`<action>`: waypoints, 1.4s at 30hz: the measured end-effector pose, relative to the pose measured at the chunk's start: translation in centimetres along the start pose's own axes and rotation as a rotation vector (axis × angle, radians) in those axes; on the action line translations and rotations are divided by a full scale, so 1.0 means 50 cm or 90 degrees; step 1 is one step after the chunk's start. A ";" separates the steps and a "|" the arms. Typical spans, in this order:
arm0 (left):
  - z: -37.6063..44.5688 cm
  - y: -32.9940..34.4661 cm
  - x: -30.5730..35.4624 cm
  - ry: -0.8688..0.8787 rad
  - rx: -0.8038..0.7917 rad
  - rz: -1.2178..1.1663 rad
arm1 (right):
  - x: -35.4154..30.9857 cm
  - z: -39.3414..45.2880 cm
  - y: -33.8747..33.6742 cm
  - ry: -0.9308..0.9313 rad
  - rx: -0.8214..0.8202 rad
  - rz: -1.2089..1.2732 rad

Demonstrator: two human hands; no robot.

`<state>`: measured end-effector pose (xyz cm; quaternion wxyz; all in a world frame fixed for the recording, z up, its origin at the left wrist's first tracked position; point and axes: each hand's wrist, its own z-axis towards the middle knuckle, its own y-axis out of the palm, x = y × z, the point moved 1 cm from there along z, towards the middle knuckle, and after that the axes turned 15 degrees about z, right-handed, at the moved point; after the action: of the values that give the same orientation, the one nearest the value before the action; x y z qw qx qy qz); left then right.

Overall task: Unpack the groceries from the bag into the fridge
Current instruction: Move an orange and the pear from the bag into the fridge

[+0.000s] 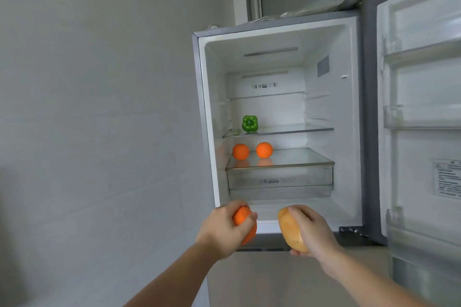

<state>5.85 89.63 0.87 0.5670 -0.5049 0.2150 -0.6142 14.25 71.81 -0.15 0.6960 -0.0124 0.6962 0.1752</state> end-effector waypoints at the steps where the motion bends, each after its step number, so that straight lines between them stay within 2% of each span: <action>1: 0.028 0.008 -0.005 -0.001 -0.001 -0.005 | -0.004 0.026 0.004 -0.004 0.006 -0.004; 13: 0.350 0.071 -0.123 0.071 0.042 -0.074 | -0.029 0.283 0.105 -0.084 0.062 -0.068; 21: 0.488 0.122 -0.159 0.123 0.055 -0.112 | -0.020 0.416 0.140 -0.096 0.078 -0.077; 26: 0.578 0.108 -0.128 0.176 0.101 -0.097 | -0.045 0.522 0.137 -0.139 0.070 -0.049; 31: 0.654 0.045 -0.054 0.252 0.200 -0.048 | -0.079 0.610 0.120 -0.181 0.032 -0.043; 35: 0.725 -0.002 -0.006 0.258 0.274 -0.044 | -0.104 0.664 0.110 -0.202 -0.013 -0.048; 42: 0.793 0.009 0.045 0.241 0.240 -0.041 | -0.110 0.722 0.071 -0.198 -0.084 -0.095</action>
<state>40.68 99.70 17.11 0.5808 -0.2733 0.1827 -0.7447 48.31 83.33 7.10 0.8041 -0.0823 0.5641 0.1687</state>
